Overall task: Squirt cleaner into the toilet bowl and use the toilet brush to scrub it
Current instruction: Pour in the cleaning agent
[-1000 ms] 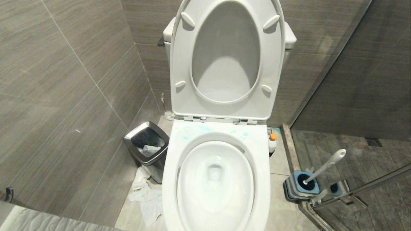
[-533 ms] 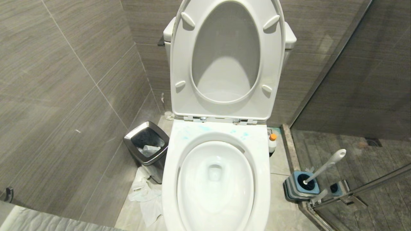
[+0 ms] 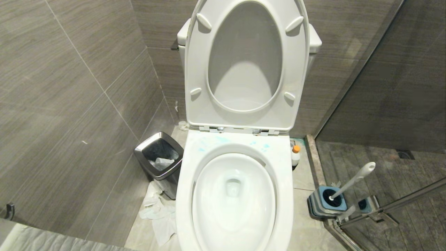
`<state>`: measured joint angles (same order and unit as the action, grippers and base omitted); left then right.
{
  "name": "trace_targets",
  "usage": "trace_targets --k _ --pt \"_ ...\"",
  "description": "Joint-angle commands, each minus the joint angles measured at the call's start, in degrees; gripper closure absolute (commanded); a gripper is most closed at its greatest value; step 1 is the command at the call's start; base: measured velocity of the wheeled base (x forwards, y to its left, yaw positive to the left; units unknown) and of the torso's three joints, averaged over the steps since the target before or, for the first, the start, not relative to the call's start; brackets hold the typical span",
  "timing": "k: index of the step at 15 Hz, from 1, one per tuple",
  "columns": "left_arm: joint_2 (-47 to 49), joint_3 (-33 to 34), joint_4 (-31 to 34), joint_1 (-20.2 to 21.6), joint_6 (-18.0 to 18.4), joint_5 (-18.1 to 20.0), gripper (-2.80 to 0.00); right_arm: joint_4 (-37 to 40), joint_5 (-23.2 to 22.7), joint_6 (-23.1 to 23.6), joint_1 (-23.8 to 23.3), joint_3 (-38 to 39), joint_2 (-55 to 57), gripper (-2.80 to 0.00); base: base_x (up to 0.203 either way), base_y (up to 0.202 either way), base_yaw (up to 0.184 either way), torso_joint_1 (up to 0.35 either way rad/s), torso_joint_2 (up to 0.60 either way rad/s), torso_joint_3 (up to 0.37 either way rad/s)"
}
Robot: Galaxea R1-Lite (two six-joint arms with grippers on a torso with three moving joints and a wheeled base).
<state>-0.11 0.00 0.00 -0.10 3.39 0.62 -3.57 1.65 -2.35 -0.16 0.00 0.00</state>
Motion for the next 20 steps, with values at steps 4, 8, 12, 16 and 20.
trace_targets --k 4,8,12,16,20 --pt "0.11 0.09 0.00 0.01 0.04 -0.01 0.00 -0.03 0.02 -0.02 -0.02 1.41 0.02 0.00 0.000 0.000 0.000 0.000 0.00 0.000" --pt "0.11 0.09 0.00 0.01 0.04 -0.01 0.00 -0.03 0.02 -0.02 -0.02 1.41 0.09 0.00 0.000 0.000 0.000 0.000 0.00 0.000" --pt "0.11 0.09 0.00 0.01 0.04 -0.01 0.00 -0.03 0.00 0.00 0.05 1.41 0.09 0.00 0.000 0.000 0.000 0.000 0.00 0.000" --pt "0.11 0.09 0.00 0.01 0.04 -0.01 0.00 -0.03 0.02 -0.02 -0.02 1.41 0.09 0.00 0.000 0.000 0.000 0.000 0.00 0.000" --pt "0.11 0.09 0.00 0.01 0.04 -0.01 0.00 -0.03 0.02 -0.02 -0.02 1.41 0.09 0.00 0.000 0.000 0.000 0.000 0.00 0.000"
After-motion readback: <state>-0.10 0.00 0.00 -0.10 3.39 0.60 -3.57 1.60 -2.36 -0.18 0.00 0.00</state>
